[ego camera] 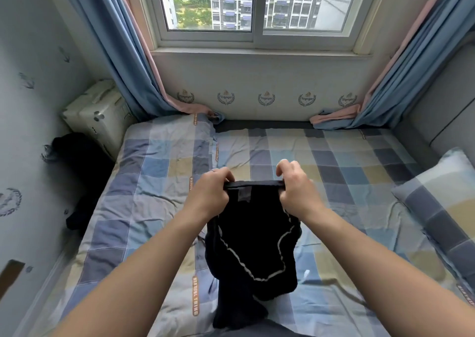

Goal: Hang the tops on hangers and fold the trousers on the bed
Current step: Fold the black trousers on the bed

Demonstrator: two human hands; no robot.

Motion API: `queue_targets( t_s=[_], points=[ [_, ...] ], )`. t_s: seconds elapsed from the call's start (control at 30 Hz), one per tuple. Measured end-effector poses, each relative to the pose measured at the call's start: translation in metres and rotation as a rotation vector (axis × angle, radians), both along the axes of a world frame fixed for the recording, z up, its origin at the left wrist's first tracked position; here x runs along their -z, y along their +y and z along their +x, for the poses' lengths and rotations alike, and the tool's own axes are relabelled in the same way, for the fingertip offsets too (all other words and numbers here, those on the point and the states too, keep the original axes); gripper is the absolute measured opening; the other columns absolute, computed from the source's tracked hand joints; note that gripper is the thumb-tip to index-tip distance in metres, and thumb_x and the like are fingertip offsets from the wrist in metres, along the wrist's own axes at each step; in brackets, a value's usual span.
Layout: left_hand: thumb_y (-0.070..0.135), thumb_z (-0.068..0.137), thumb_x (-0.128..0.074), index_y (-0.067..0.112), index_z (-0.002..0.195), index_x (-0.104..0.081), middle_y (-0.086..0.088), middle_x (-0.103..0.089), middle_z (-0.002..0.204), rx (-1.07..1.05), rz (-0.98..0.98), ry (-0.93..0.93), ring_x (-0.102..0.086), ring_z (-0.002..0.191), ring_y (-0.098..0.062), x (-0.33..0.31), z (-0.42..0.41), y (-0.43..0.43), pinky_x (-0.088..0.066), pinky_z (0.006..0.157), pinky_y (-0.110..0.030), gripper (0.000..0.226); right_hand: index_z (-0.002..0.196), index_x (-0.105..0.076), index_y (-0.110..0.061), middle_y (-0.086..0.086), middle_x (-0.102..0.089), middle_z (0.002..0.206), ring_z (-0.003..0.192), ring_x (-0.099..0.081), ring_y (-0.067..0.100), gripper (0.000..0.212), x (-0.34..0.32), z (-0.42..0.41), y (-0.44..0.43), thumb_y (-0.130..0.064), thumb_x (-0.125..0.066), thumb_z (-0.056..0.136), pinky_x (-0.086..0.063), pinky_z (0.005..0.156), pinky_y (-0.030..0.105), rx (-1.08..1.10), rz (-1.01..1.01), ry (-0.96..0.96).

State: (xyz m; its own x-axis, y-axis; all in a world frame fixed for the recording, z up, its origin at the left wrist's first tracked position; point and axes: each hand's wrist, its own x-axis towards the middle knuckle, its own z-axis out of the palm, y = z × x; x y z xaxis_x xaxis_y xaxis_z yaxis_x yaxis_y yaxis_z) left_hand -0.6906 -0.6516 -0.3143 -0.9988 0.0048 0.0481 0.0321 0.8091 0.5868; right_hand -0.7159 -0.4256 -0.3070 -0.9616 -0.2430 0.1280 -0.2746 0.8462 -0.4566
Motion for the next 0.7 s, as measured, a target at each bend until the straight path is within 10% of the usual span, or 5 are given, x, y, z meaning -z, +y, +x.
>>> queue_targets(
  t_s=[0.33,0.7],
  points=[
    [0.003,0.081,-0.050,0.022,0.090,-0.056,-0.002,-0.058,0.094,-0.181,-0.326,0.076,-0.057,0.098,-0.030,-0.042,-0.065,-0.058,-0.051,0.073,-0.039,0.022,0.102,-0.066,-0.020,0.004,-0.049,0.102,0.097,-0.063,0.033,0.027,-0.064,-0.087,0.037,-0.007,-0.046,0.089,-0.046,0.075,0.035,0.249,0.456,0.066],
    [0.014,0.086,-0.050,0.022,0.091,-0.065,-0.004,-0.070,0.088,-0.525,-0.215,0.095,-0.068,0.075,-0.027,-0.241,-0.105,-0.115,-0.054,0.064,-0.032,0.018,0.104,-0.065,-0.021,0.006,-0.064,0.107,0.091,-0.059,0.032,0.032,-0.250,-0.151,0.061,-0.004,-0.046,0.085,-0.047,0.075,0.035,0.364,0.105,0.294]
  ],
)
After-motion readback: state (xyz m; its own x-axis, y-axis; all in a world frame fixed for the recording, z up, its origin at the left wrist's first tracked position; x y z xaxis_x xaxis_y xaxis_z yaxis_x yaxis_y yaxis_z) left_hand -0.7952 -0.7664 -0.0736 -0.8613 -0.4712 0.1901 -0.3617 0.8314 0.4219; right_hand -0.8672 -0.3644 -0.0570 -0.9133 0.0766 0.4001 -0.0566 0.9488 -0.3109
